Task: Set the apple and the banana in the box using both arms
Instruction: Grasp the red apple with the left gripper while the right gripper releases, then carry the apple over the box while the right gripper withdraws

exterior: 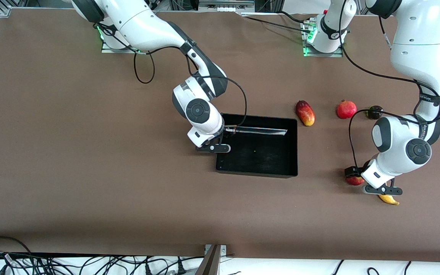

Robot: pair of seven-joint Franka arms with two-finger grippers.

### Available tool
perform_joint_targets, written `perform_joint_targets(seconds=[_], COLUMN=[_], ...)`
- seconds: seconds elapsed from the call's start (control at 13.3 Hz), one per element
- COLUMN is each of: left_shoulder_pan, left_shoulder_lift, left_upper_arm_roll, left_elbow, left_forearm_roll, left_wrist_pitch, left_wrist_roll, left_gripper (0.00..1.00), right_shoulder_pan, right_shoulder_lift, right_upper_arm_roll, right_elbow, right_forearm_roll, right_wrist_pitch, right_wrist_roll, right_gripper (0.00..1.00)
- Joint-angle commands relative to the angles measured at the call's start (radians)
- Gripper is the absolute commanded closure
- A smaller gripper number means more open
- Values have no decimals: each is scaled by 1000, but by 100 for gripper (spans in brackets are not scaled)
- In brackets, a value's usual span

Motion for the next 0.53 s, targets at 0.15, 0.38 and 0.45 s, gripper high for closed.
perform_joint_targets(seconds=[0.15, 0.38, 0.45], left_shoulder_pan=[8, 8, 13], left_shoulder_lift=[28, 52, 53], left_upper_arm_roll=[-11, -22, -22], left_elbow=[-45, -45, -48], left_forearm_roll=[-2, -2, -2], left_wrist_pitch=[106, 145, 143], left_wrist_roll=[-13, -37, -34], left_gripper=[0, 49, 92], right_shoulder_pan=[-136, -229, -239], right_shoulder_lift=[-204, -298, -327], right_upper_arm_roll=[-20, -53, -94], right_elbow=[7, 7, 7], right_forearm_roll=[11, -10, -32], right_wrist_pitch=[-229, -405, -447], right_wrist_roll=[-22, -110, -163], right_gripper=[0, 0, 0])
